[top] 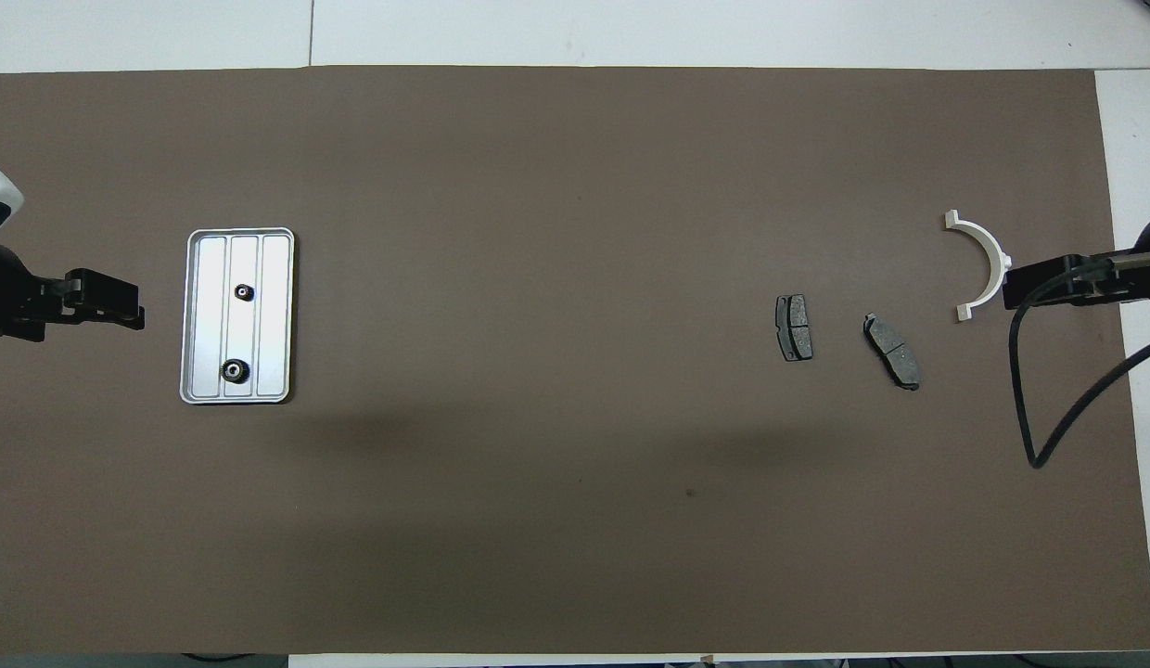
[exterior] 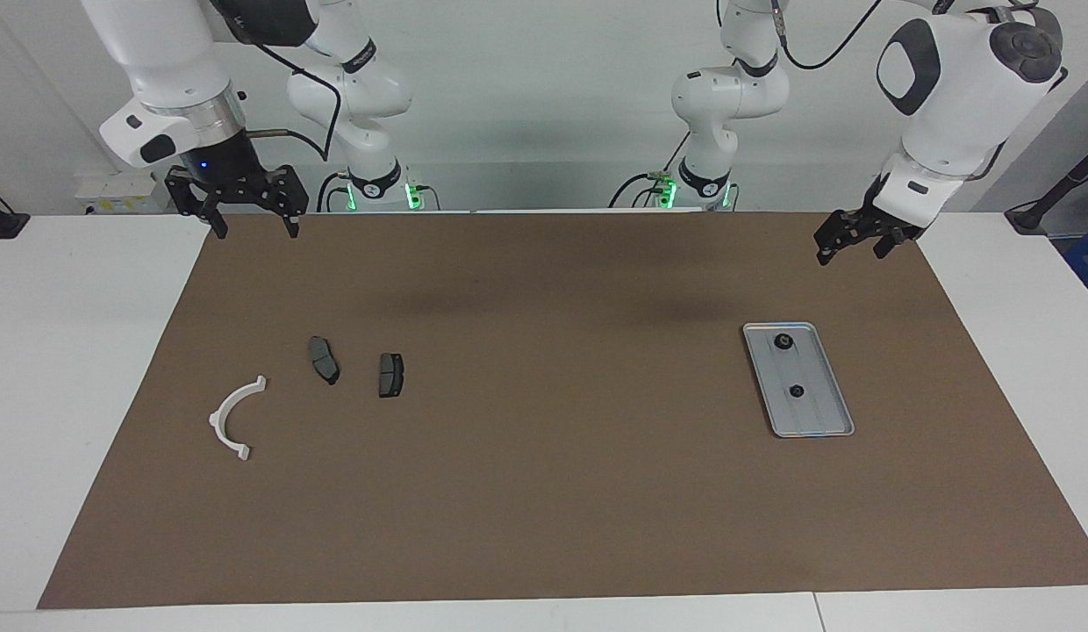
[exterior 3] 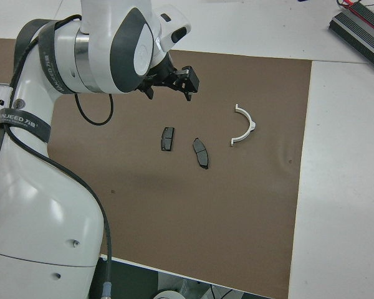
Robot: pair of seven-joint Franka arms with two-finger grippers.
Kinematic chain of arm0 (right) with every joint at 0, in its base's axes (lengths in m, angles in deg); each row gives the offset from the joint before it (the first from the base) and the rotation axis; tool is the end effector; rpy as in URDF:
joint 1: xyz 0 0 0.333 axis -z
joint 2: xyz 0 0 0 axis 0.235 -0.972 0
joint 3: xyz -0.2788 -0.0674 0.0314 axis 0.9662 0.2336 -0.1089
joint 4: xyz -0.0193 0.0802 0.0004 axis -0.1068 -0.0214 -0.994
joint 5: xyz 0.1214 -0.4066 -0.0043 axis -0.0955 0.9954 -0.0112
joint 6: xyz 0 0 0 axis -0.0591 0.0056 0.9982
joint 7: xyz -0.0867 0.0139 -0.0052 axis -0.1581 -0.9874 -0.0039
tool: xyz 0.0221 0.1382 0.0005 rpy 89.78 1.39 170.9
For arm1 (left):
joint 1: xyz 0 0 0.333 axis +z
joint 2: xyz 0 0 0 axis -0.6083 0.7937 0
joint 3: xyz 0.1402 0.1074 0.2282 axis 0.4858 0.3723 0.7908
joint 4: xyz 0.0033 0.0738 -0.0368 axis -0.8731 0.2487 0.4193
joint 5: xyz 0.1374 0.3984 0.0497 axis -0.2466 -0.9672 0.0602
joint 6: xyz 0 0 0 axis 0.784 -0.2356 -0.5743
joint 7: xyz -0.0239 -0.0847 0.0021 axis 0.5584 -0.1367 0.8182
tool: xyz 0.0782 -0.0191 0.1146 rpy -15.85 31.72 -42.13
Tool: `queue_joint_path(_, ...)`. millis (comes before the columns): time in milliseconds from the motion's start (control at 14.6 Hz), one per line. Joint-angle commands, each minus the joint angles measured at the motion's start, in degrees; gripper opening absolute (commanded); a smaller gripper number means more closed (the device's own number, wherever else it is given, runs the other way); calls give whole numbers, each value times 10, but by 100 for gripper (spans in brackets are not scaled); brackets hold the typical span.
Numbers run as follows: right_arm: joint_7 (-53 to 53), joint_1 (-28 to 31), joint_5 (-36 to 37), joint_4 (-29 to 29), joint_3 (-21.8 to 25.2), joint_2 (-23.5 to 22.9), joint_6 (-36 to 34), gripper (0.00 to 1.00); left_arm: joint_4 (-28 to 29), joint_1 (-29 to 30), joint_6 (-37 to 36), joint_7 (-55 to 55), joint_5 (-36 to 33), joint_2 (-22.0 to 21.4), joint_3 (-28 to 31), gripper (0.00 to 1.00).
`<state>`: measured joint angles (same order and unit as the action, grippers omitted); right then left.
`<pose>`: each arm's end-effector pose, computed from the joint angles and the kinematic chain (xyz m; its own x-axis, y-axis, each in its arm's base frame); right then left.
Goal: Pick bearing gear from pile to tray
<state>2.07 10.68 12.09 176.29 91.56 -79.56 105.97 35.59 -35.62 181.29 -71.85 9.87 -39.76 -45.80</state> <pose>0.5685 0.0044 0.5695 0.9996 0.0214 0.0197 0.0206 -0.9989 0.0419 0.5736 -0.0065 0.5024 0.9964 0.0442 -0.0720 0.0434 -0.9990 -0.0129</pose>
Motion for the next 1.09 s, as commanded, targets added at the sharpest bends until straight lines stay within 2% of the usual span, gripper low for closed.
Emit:
queue_joint_path(0,-4,3,-17,12,0,12,13,100,-8,-4,5,8,5,4,3,100)
queue_joint_path(1025,-4,5,-17,12,0,12,12,100,-26,-5,-5,5,5,4,1,100)
